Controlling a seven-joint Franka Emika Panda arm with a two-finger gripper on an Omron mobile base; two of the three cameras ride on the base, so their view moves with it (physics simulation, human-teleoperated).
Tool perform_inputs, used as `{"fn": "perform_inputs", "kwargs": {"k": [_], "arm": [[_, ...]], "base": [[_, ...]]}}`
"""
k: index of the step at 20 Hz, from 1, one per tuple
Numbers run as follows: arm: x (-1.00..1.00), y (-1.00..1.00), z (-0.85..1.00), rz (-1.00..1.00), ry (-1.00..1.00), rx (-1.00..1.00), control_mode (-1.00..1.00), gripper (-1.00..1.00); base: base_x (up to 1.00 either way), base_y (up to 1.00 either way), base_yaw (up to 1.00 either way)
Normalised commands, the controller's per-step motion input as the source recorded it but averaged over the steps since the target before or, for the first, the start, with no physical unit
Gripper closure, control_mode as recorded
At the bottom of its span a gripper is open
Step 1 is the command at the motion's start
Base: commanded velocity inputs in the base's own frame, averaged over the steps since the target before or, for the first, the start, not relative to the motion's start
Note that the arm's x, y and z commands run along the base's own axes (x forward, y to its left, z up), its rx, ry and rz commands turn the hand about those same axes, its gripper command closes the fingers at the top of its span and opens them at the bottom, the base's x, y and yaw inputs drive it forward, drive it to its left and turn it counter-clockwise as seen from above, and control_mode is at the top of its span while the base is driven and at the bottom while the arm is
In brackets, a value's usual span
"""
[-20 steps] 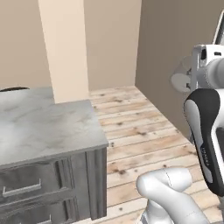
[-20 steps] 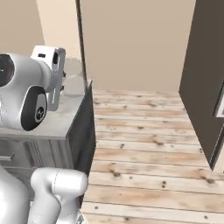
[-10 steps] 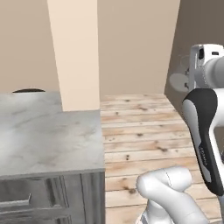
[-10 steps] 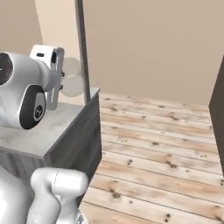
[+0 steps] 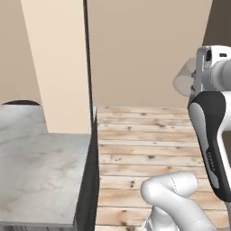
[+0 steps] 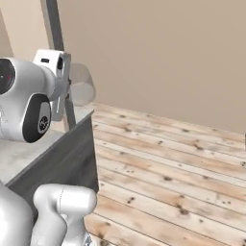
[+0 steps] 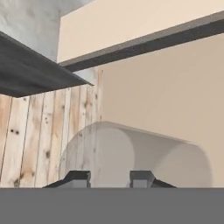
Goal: There is a bowl on the dining counter. Grab a lemon wedge from the fridge and place it in the bowl. Then get the liquor bottle and glass cup from the cabinet and place them next to the bowl.
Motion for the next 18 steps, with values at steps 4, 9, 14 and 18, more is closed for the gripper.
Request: {"fn": "perform_inputs", "kwargs": {"k": [4,9,14,18], "arm": [[0.0,0.0,0.0,0.0,0.0,0.0,1.0,1.0],[0.0,0.0,0.0,0.0,0.0,0.0,1.0,1.0],[0.0,0.0,0.0,0.0,0.0,0.0,1.0,1.0],[0.0,0.0,0.0,0.0,0.0,0.0,1.0,1.0]], "base": [[0.91,-0.64,0.32],[0.92,-0.58,0.34],[0.92,-0.51,0.36],[0.91,-0.49,0.37]]}}
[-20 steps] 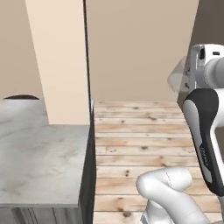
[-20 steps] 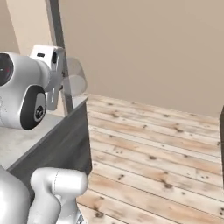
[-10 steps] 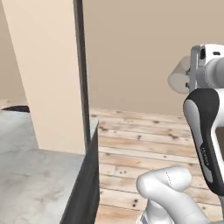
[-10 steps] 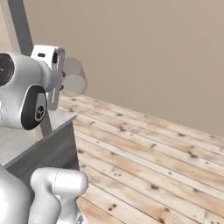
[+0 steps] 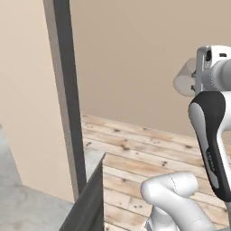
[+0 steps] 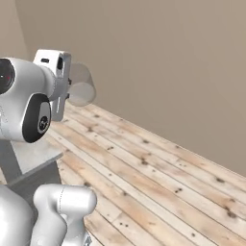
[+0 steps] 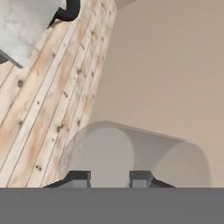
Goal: There is a bowl on the dining counter. Grab a lemon wedge from the fridge and place it in the bowl. Then get the liquor bottle and glass cup from the cabinet and place them next to the bowl.
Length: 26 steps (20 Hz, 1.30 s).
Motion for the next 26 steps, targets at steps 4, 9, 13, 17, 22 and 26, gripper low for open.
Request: {"fn": "perform_inputs", "kwargs": {"k": [4,9,13,17,22,26], "arm": [[0.0,0.0,0.0,0.0,0.0,0.0,1.0,1.0],[0.0,0.0,0.0,0.0,0.0,0.0,1.0,1.0],[0.0,0.0,0.0,0.0,0.0,0.0,1.0,1.0],[0.0,0.0,0.0,0.0,0.0,0.0,1.0,1.0],[0.0,0.0,0.0,0.0,0.0,0.0,1.0,1.0],[0.0,0.0,0.0,0.0,0.0,0.0,1.0,1.0]], "base": [[0.9,-0.44,0.4],[0.89,-0.42,0.4],[0.89,-0.41,0.4],[0.93,-0.34,0.41],[0.88,-0.38,0.41],[0.88,-0.37,0.42]]}}
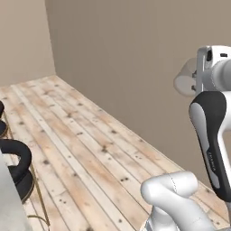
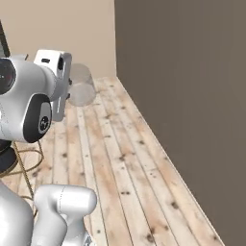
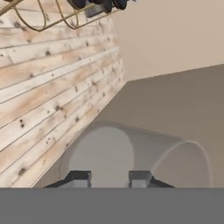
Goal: There is a bowl on the dining counter. Grab a lemon wedge from the fridge and place it in the bowl. Then get the liquor bottle and glass cup from the cabinet and place them next to the bowl.
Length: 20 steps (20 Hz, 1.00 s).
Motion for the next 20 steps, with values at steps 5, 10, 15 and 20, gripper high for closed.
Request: {"fn": "perform_inputs", "kwargs": {"k": [5,10,15,20], "arm": [[0.0,0.0,0.0,0.0,0.0,0.0,1.0,1.0],[0.0,0.0,0.0,0.0,0.0,0.0,1.0,1.0],[0.0,0.0,0.0,0.0,0.0,0.0,1.0,1.0],[0.0,0.0,0.0,0.0,0.0,0.0,1.0,1.0]], "base": [[0.95,-0.32,0.42],[1.0,-0.19,0.45],[1.0,-0.16,0.46],[1.0,-0.15,0.49]]}}
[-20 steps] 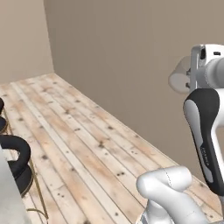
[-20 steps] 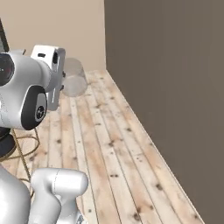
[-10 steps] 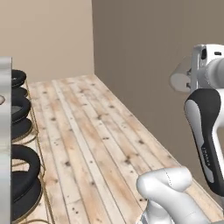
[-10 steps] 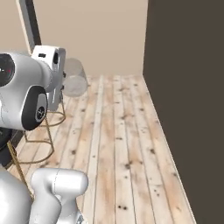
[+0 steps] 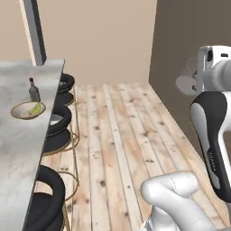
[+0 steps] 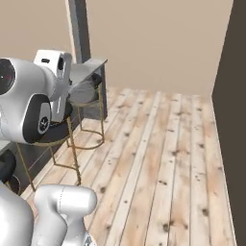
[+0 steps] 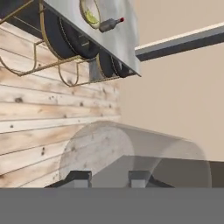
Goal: There is a bowl on the dining counter. Grab a lemon wedge from the fridge and place it in the bowl. Then get the liquor bottle and glass cup from the cabinet and place them next to the bowl.
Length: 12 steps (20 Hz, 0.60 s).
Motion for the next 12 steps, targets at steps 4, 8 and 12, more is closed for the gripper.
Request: {"fn": "perform_inputs", "kwargs": {"k": [4,8,12], "arm": [[0.0,0.0,0.0,0.0,0.0,0.0,1.0,1.0],[0.0,0.0,0.0,0.0,0.0,0.0,1.0,1.0],[0.0,0.0,0.0,0.0,0.0,0.0,1.0,1.0]], "base": [[0.85,-0.16,0.55],[0.69,-0.22,0.56],[0.4,-0.25,0.57]]}}
